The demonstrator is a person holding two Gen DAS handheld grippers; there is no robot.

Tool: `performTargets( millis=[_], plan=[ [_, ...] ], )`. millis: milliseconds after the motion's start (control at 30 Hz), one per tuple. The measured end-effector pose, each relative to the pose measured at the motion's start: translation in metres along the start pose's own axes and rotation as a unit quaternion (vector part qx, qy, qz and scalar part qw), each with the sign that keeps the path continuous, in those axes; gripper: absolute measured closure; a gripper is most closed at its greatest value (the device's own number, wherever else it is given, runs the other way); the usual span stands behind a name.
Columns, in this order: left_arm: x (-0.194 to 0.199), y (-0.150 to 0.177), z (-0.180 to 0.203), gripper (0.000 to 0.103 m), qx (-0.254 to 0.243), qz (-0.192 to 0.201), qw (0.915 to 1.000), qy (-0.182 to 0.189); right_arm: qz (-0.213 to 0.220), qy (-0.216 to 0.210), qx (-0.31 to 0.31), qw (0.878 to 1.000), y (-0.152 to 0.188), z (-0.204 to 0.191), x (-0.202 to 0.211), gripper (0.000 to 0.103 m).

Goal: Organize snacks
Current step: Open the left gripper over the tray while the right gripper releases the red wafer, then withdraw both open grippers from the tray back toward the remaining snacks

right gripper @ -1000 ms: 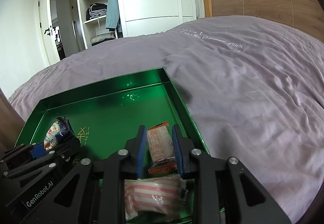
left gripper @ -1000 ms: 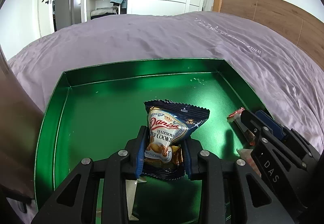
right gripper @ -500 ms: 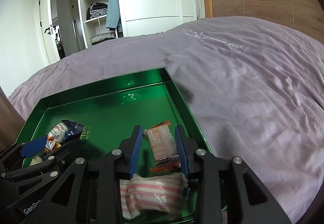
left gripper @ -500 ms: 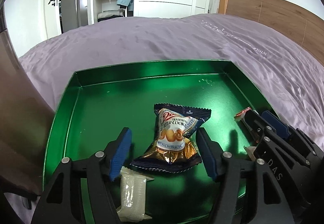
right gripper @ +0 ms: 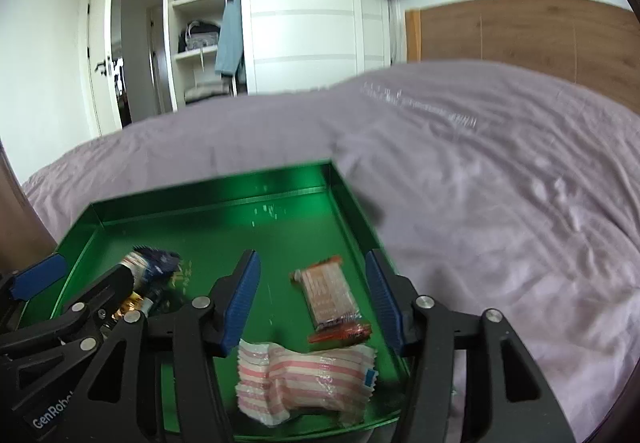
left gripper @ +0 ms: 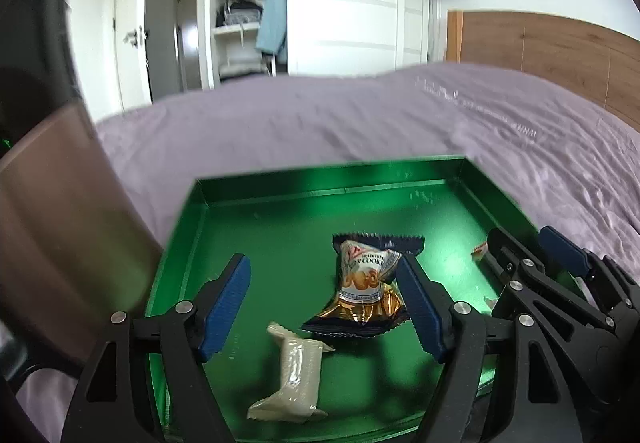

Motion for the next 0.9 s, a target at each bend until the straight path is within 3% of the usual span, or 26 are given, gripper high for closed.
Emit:
performTargets(
  millis=[133, 533, 733, 900],
  plan=[
    [0.014, -0.004, -0.001, 0.027, -0.002, 0.04, 0.9991, -0.012, 0.033, 0.004, -0.011, 0.999, -0.004, 0.005, 0.014, 0.031],
    [0.025, -0.003, -0.002, 0.025, 0.0, 0.074, 0.9969, -0.027, 0.069, 0.029, -0.008, 0.997, -0.009, 0.003, 0.029, 0.029],
    [0.032, -0.005, -0.007, 0.025, 0.01, 0.092, 0.9953, -0.027, 0.083, 0.05, -0.002, 0.995, -0.016, 0.001, 0.042, 0.015],
    [0.036, -0.005, -0.008, 0.021, 0.011, 0.105, 0.9941, -0.023, 0.087, 0.074, -0.011, 0.993, -0.02, 0.007, 0.055, 0.015]
  ],
)
Point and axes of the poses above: each gripper's, at about its wrist camera, not at the fingertips, and x roughly against the way its jaws point, z to its right, y to its underside, the point moved 6 cm from there along -x, roughly the way its jaws point, and after that the axes turned 12 degrees about -y, right-handed, at the moved point
